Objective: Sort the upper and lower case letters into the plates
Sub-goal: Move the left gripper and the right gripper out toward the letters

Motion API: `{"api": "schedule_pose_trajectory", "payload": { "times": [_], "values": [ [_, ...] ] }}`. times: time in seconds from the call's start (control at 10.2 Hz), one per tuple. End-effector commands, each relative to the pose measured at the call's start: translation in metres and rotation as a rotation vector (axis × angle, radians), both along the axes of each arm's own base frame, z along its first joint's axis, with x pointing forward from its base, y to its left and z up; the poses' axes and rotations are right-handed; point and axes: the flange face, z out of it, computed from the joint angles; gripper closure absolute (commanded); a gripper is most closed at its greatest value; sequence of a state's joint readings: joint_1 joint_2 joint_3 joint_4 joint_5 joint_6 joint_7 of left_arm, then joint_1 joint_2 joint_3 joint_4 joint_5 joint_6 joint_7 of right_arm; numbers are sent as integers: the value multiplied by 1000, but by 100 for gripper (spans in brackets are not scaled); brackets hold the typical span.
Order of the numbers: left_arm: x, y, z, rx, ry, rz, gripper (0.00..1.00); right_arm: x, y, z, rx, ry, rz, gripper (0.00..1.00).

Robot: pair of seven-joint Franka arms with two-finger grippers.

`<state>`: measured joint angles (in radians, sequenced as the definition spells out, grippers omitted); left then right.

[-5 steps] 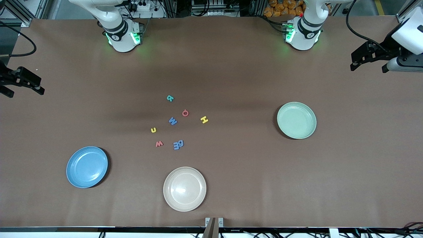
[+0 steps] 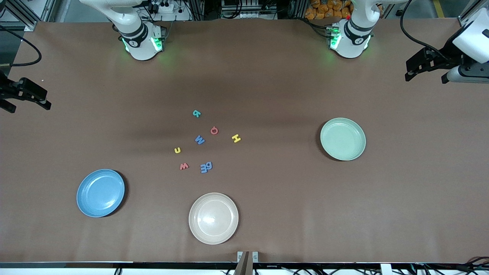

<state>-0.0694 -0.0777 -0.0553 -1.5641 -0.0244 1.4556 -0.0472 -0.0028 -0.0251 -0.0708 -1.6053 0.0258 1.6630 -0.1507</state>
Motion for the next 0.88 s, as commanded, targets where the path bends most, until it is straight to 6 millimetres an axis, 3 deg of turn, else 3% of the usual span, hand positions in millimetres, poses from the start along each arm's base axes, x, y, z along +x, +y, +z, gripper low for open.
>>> {"api": "schedule_pose_trajectory", "payload": {
  "times": [0.0, 0.39, 0.49, 0.78],
  "values": [
    [6, -10, -22, -42, 59, -42, 0, 2, -2, 3, 8, 13, -1, 0],
    [40, -83, -86, -46, 98, -36, 0, 7, -2, -9, 9, 40, -3, 0],
    [50, -116, -109, -45, 87, -20, 0, 10, -2, -17, 9, 54, -3, 0],
    [72, -180, -170, -58, 44, 17, 0, 33, 2, -65, 10, 129, 6, 0]
  ]
}}
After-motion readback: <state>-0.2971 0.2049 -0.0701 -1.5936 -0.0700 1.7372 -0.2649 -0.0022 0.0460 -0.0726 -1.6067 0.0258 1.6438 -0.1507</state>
